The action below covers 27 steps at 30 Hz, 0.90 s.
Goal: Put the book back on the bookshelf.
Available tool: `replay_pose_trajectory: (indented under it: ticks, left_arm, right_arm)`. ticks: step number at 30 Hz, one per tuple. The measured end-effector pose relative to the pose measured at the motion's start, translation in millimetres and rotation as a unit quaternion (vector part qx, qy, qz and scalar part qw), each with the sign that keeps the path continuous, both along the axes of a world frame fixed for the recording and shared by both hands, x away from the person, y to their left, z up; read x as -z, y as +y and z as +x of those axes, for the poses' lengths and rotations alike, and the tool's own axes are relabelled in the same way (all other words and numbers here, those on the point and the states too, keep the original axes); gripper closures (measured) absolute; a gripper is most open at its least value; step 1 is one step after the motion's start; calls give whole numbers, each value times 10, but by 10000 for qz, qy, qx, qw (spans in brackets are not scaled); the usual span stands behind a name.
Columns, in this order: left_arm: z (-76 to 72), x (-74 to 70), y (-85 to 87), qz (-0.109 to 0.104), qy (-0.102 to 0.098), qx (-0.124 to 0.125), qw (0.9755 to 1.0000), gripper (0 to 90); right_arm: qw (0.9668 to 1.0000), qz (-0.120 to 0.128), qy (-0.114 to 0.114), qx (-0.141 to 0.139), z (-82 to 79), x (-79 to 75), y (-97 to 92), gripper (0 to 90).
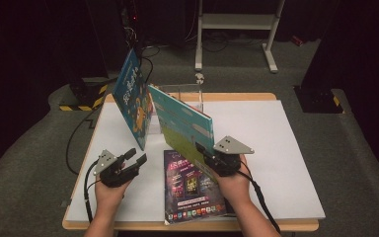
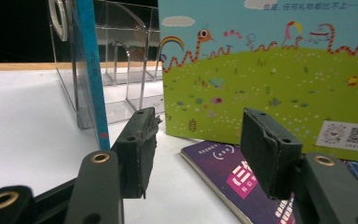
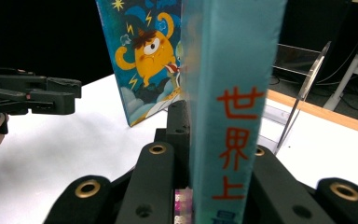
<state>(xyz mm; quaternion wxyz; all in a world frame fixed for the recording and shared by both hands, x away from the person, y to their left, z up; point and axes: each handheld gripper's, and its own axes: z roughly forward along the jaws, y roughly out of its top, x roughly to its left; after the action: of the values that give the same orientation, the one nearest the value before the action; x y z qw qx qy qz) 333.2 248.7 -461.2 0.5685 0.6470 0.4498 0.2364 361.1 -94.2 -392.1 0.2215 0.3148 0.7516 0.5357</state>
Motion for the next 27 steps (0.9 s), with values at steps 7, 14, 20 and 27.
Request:
replay_pose_trajectory:
  ticks: [7, 14, 20, 27]
  left_arm:
    - [-46, -79, -149, 74, -98, 199, 9997, 471]
    - [-80, -89, -254, 173, -100, 313, 9993, 490]
    - [-101, -159, -349, 99, -173, 411, 9990, 481]
    - [-121, -460, -654, -196, -428, 758, 9960, 415]
  right_arm:
    - [10000, -23, -40, -18, -14, 3, 13, 805]
    - [10000, -14, 88, -32, -20, 29, -22, 779]
    - [9992, 317, 260, -42, -232, 178, -301, 768]
    - [9996, 223, 109, 149, -325, 189, -296, 806]
